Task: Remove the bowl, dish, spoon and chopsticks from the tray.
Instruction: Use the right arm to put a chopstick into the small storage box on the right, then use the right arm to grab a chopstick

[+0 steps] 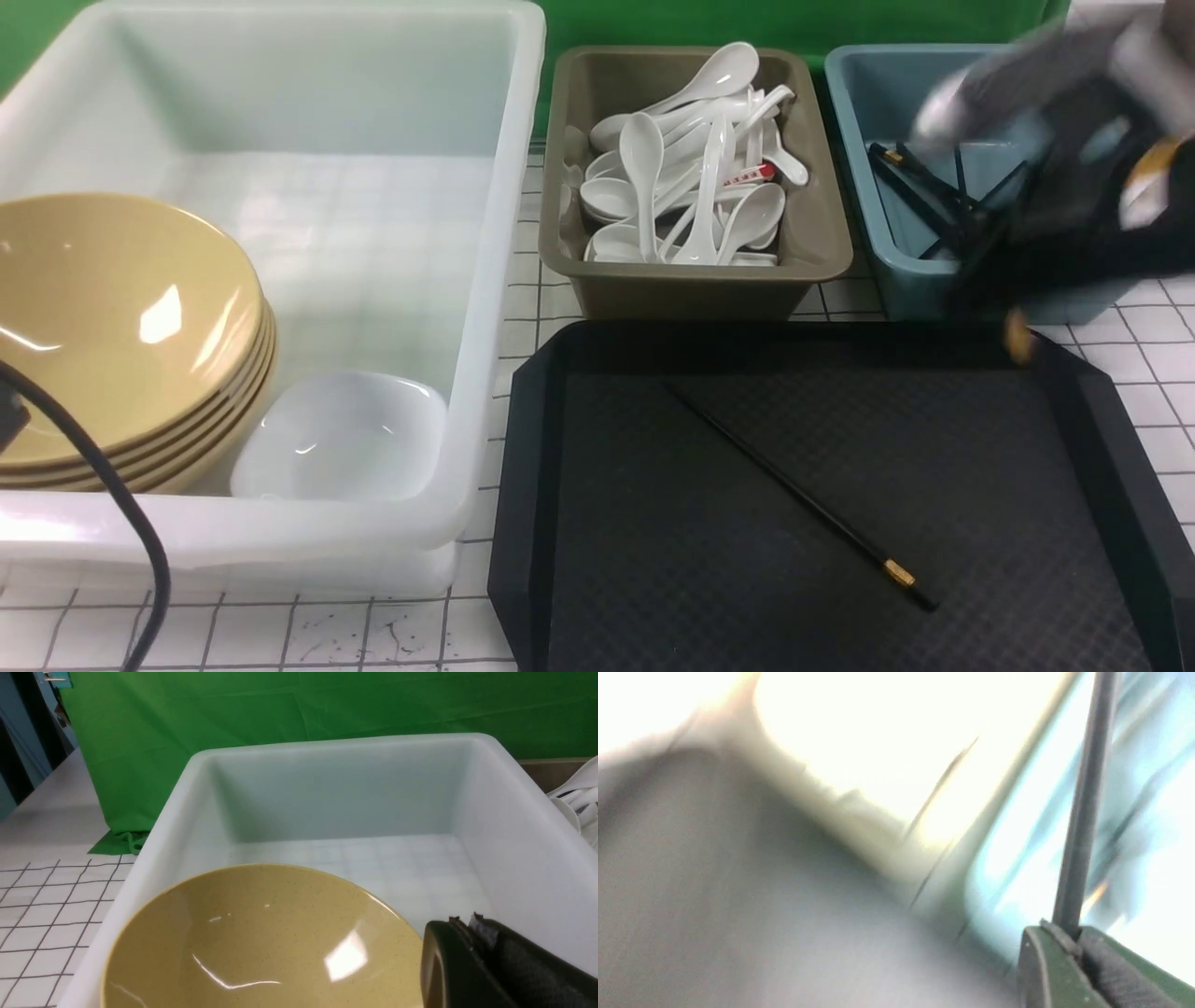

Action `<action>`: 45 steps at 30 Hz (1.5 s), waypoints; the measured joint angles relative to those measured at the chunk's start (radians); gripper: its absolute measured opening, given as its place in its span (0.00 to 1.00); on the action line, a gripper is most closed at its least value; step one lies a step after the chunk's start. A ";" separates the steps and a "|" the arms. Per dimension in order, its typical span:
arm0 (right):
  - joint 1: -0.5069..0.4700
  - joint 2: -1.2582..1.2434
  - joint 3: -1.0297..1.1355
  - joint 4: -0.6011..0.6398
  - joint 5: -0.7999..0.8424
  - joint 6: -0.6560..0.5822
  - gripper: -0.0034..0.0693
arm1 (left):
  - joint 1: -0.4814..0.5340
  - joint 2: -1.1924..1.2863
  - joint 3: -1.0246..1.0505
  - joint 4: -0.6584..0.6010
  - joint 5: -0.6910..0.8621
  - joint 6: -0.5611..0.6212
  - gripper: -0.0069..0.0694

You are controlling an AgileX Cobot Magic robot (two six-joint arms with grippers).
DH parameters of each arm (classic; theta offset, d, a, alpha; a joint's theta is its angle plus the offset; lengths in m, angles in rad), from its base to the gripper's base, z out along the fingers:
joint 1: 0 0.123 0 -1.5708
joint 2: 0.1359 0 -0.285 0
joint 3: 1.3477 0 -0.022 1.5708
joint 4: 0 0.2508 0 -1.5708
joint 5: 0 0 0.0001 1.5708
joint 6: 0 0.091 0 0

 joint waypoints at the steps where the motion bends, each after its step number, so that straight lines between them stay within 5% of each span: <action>1: -0.044 0.004 -0.002 -0.038 -0.100 0.047 0.15 | 0.000 0.000 0.005 -0.001 -0.001 0.000 0.08; 3: -0.123 0.053 -0.026 -0.090 -0.282 0.133 0.16 | 0.000 0.000 0.008 -0.001 0.001 0.000 0.08; 6: -0.208 0.188 -0.124 -0.114 -0.331 0.225 0.21 | 0.000 0.000 0.008 -0.009 0.003 0.000 0.08; 14: -0.226 0.460 -0.413 -0.099 0.143 0.181 0.56 | 0.000 0.000 0.008 -0.020 0.055 -0.002 0.08; 16: -0.216 0.460 -0.427 -0.078 0.195 0.125 0.56 | 0.000 0.000 0.008 -0.020 0.057 -0.002 0.08; 19: -0.149 0.430 -0.472 0.057 0.434 -0.144 0.55 | 0.000 0.000 0.008 -0.020 0.062 0.000 0.08; 26: 0.013 0.390 -0.373 0.191 0.722 -0.208 0.52 | 0.000 0.000 0.008 -0.023 0.061 0.006 0.08; 33: 0.192 0.392 -0.125 0.214 0.619 -0.201 0.52 | 0.000 0.000 0.008 -0.044 0.060 0.004 0.08; 45: 0.208 0.518 -0.100 0.296 0.534 -0.196 0.49 | 0.000 0.000 0.008 -0.050 0.058 0.004 0.08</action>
